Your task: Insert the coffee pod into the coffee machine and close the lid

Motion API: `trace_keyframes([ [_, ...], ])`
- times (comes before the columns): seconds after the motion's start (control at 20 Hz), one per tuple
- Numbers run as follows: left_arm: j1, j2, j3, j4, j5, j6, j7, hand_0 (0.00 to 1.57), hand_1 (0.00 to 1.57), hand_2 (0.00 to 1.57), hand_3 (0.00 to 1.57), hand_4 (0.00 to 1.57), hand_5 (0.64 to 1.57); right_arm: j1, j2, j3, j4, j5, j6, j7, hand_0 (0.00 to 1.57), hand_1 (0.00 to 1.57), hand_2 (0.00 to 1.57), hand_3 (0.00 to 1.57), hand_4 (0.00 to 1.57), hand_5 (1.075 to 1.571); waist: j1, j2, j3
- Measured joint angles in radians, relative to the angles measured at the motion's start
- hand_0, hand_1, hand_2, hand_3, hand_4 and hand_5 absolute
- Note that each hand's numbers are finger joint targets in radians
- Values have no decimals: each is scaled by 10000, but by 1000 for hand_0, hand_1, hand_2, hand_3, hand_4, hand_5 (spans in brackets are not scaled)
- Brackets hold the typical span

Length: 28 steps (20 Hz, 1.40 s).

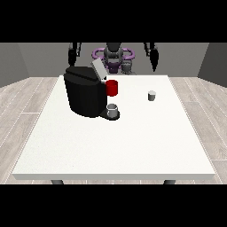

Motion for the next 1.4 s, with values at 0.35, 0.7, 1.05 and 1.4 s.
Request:
trace_keyframes([
  [0.35,173,451,577,105,839,-1161,-1207,0,0,0,0,265,1571,177,197,-353,314,-219,29,-153,0,0,0,0,109,1571,-37,-287,-47],
  [0.7,-173,1248,917,408,271,-1497,-1922,0,0,0,0,0,1571,70,661,-870,317,-418,-572,-922,0,0,0,0,217,1571,-334,-164,-54],
  [1.05,-1617,2453,1725,1658,81,-1926,-1290,0,0,0,0,0,1571,-281,960,-610,94,-326,-716,-974,0,0,0,0,186,1571,-914,418,-57],
  [1.4,-2872,2985,2081,3641,-320,-2048,-1318,0,0,0,0,0,1571,-658,1094,-321,-123,-232,-667,-987,0,0,0,0,281,1571,-1463,1162,-59],
])
